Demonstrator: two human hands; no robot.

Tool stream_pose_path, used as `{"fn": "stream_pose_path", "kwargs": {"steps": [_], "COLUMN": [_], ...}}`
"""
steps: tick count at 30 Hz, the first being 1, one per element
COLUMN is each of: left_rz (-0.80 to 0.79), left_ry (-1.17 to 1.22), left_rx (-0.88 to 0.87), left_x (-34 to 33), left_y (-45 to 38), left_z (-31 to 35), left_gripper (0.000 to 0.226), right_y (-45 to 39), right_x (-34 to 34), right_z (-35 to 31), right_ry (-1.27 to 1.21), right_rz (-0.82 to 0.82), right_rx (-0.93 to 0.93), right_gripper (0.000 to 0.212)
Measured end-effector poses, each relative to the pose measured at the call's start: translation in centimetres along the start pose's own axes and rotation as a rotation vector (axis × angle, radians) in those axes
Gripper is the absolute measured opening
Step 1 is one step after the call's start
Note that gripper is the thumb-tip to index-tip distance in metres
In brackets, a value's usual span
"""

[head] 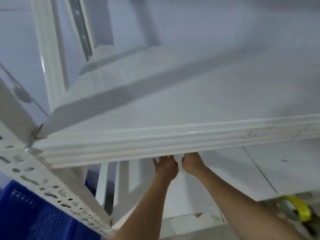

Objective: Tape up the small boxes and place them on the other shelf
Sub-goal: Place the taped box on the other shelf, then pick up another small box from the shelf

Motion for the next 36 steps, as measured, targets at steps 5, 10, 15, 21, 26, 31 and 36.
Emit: {"fn": "stream_pose_path", "kwargs": {"steps": [5, 10, 15, 21, 26, 31, 36], "left_rz": [-0.130, -0.195, -0.221, -0.244, -0.235, -0.227, -0.212], "left_ry": [-0.097, -0.134, -0.188, -0.234, -0.275, -0.276, -0.251], "left_rx": [-0.151, -0.270, -0.338, -0.362, -0.388, -0.373, -0.349], "left_x": [-3.2, -6.6, -11.1, -18.4, -23.3, -25.4, -26.6], "left_y": [0.2, 2.6, 4.7, 7.9, 9.4, 8.0, 3.7], "left_z": [9.7, 18.4, 27.2, 39.3, 48.0, 53.9, 58.7], "left_gripper": [0.060, 0.058, 0.058, 0.057, 0.056, 0.053, 0.053], "right_y": [4.1, 8.0, 12.3, 17.8, 19.9, 18.8, 15.0], "right_x": [3.7, 6.6, 10.0, 13.9, 17.4, 20.1, 22.7], "right_z": [10.0, 19.9, 29.0, 41.3, 49.4, 55.2, 59.3], "right_ry": [0.110, 0.090, 0.035, -0.041, -0.122, -0.110, -0.142], "right_rz": [0.067, 0.130, 0.191, 0.281, 0.323, 0.365, 0.350], "right_rx": [-0.136, -0.278, -0.354, -0.373, -0.392, -0.368, -0.342], "right_gripper": [0.064, 0.061, 0.060, 0.059, 0.052, 0.051, 0.053]}}
Point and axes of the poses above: each hand's wrist, its own y-axis away from the middle knuckle, its own x-axis out of the back of the hand, z = x × y, the point moved 2 cm from there along -y, towards the middle knuckle, and after that the axes turned 2 degrees about y, right-handed, at the moved point
